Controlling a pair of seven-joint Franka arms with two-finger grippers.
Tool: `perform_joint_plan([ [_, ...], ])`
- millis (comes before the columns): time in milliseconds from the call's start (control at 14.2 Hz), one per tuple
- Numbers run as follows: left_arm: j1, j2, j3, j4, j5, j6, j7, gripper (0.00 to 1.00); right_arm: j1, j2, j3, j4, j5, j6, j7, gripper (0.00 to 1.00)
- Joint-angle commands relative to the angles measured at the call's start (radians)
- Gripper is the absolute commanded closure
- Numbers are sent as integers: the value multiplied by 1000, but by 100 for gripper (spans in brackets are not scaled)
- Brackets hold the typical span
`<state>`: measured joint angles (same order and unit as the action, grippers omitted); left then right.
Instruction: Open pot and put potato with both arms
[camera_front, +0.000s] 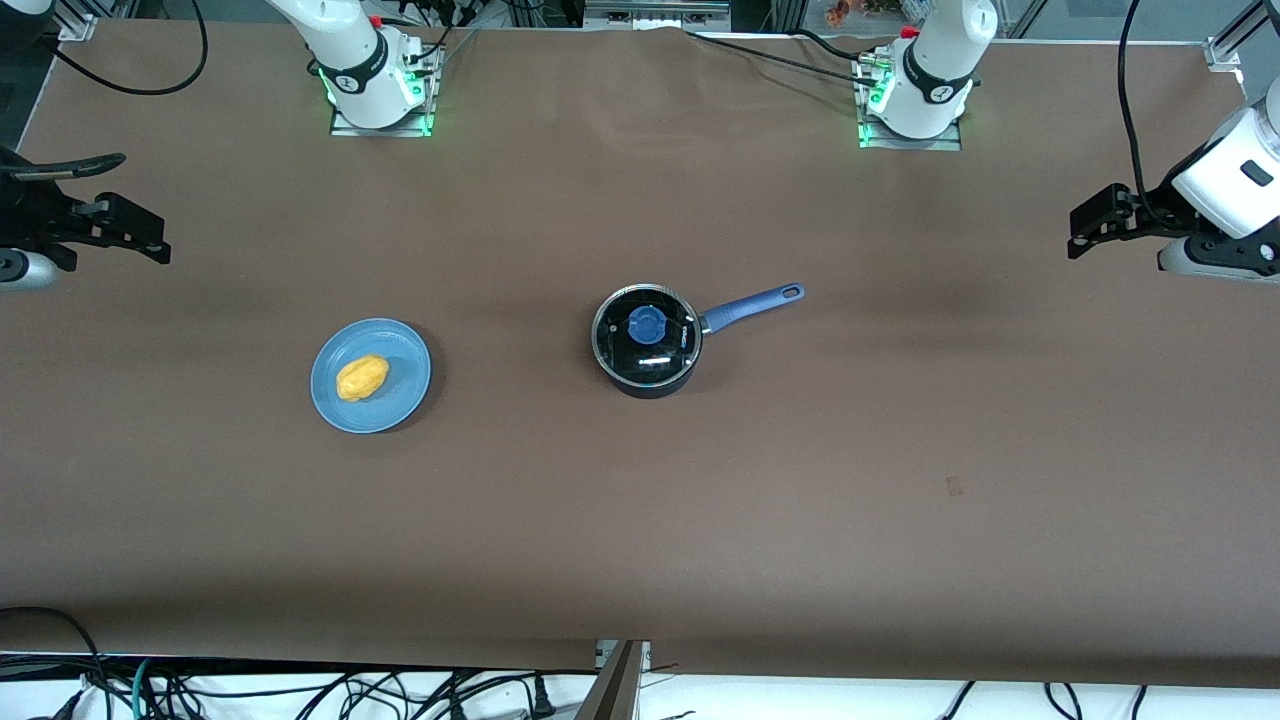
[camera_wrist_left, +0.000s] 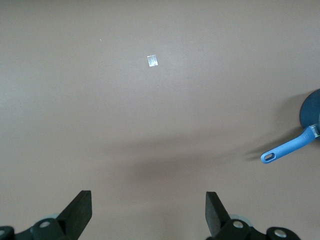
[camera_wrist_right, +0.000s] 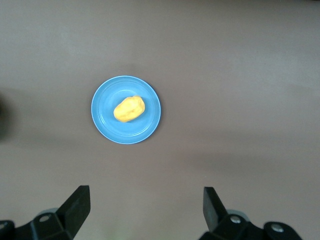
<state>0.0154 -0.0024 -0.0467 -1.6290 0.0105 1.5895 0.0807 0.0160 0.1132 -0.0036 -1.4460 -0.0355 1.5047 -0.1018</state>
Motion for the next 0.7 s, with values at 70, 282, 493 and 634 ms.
perform_joint_plan([
  [70,5,-7,-2,6,-20,-6,-16,0,-13,0,10,6,13,3,2,0],
  [282,3,-8,-8,6,-20,-5,-19,0,-14,2,10,9,13,3,2,0],
  [493,3,-5,-7,6,-20,-5,-19,0,-14,3,10,9,13,3,2,0],
  [634,3,-7,-7,6,-18,-5,-19,0,-14,3,10,9,13,3,2,0],
])
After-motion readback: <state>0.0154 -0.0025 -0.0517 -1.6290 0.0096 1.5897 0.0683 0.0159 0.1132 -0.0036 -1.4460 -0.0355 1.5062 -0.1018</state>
